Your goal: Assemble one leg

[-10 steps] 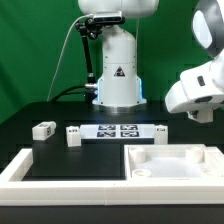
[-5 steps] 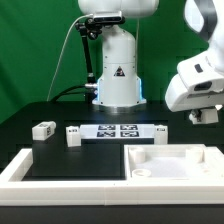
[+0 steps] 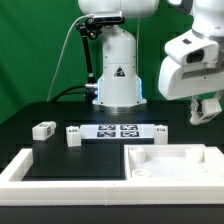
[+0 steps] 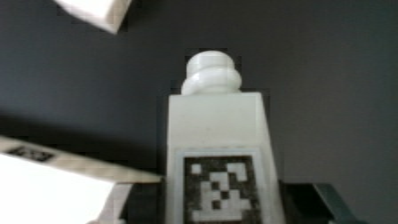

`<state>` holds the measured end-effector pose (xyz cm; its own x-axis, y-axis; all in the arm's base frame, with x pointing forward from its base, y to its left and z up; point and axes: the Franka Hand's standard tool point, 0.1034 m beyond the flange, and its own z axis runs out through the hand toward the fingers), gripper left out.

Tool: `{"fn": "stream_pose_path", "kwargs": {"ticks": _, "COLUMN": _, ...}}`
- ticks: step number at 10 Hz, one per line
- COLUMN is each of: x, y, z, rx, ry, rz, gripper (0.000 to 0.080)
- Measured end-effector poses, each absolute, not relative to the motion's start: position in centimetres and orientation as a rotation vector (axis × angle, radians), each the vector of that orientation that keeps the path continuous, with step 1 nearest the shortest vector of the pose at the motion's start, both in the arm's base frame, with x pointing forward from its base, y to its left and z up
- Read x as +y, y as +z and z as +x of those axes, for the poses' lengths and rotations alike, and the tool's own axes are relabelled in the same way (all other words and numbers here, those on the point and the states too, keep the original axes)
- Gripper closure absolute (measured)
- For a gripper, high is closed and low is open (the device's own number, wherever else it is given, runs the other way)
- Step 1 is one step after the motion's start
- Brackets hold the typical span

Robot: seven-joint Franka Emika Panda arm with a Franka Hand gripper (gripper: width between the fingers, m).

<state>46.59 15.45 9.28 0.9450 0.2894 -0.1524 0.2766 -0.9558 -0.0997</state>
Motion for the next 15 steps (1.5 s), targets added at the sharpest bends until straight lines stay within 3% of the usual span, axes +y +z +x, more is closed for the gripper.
{"fn": "stream_pose_path", "kwargs": {"ticks": 4, "x": 14.7, "y": 9.2, "z": 47.7, "rx": -0.466, "ry": -0.325, "rz": -2.996, "gripper": 0.0509}}
{"fn": "stream_pose_path", "kwargs": {"ticks": 6, "x": 13.8, "y": 10.5, "z": 49.1, "rx": -0.492, "ry": -0.419, "rz": -2.987, "gripper": 0.0509}}
{"fn": "stream_pose_path", "kwargs": {"ticks": 11, "x": 13.6, "y": 10.5, "z": 49.2, "rx": -0.513, "ry": -0.401, "rz": -2.989, "gripper": 0.0509}}
{"fn": "stream_pose_path", "kwargs": {"ticks": 13, "x": 13.4, "y": 12.5, "z": 52.8, "rx": -0.574, "ry": -0.376, "rz": -2.986, "gripper": 0.0509}}
{"fn": "stream_pose_path", "kwargs": {"ticks": 15, "x": 13.4, "y": 12.8, "z": 55.2, "rx": -0.579, "ry": -0.41, "rz": -2.975, "gripper": 0.0509}}
